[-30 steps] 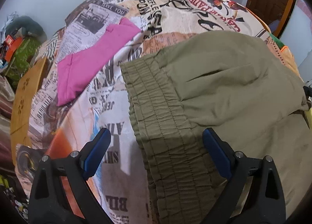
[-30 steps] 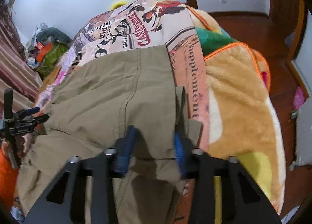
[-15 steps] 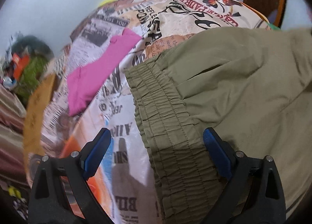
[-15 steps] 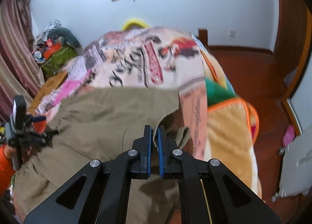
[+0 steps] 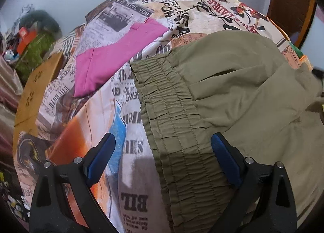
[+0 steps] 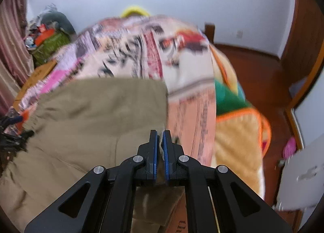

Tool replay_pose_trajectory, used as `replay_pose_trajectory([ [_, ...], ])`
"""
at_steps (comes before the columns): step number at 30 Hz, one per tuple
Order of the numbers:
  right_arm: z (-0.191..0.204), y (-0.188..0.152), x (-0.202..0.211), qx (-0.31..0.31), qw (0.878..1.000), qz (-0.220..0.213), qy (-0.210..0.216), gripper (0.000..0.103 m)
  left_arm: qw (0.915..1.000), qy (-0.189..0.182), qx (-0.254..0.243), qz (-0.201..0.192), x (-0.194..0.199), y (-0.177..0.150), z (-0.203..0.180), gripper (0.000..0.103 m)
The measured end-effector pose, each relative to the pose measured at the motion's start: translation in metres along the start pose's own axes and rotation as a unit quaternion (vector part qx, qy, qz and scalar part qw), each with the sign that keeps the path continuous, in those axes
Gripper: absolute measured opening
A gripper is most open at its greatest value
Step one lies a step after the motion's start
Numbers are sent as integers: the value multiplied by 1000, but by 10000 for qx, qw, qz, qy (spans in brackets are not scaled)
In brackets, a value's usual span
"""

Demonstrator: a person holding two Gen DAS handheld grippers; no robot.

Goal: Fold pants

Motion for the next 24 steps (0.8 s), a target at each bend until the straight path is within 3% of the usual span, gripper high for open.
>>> replay_pose_trajectory([
  [5, 4, -25, -32, 11, 9989, 473, 2, 5, 10000, 70, -38, -18, -5, -1, -1, 103],
  [11, 4, -23, -25, 113, 9986, 468, -205, 6, 9999, 75, -75, -36, -2, -1, 0, 103],
  [17, -1, -12, 7, 144, 9991, 284, -286, 8, 9997, 203, -109, -56, 16, 8, -1, 103],
  [19, -2, -4, 15, 145, 9993, 197, -297, 12, 9994, 228, -131, -228, 28, 16, 0, 103],
  [21, -3, 5, 27, 143, 9994, 51, -302, 31, 9990, 222, -130, -361, 37, 24, 3, 103],
  [24, 0, 23, 40, 206, 9993, -238, -201, 37, 9985, 142, -21, -524, 47, 39, 8, 103],
])
Point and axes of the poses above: each gripper's, at about its wrist camera, not at the fingertips, and x roughly against the way its jaws point, z to its left, y to its top, the point moved 9 cm from there along -x, roughly the way its jaws point, and after that the axes turned 15 degrees about x, right-handed, at the moved point
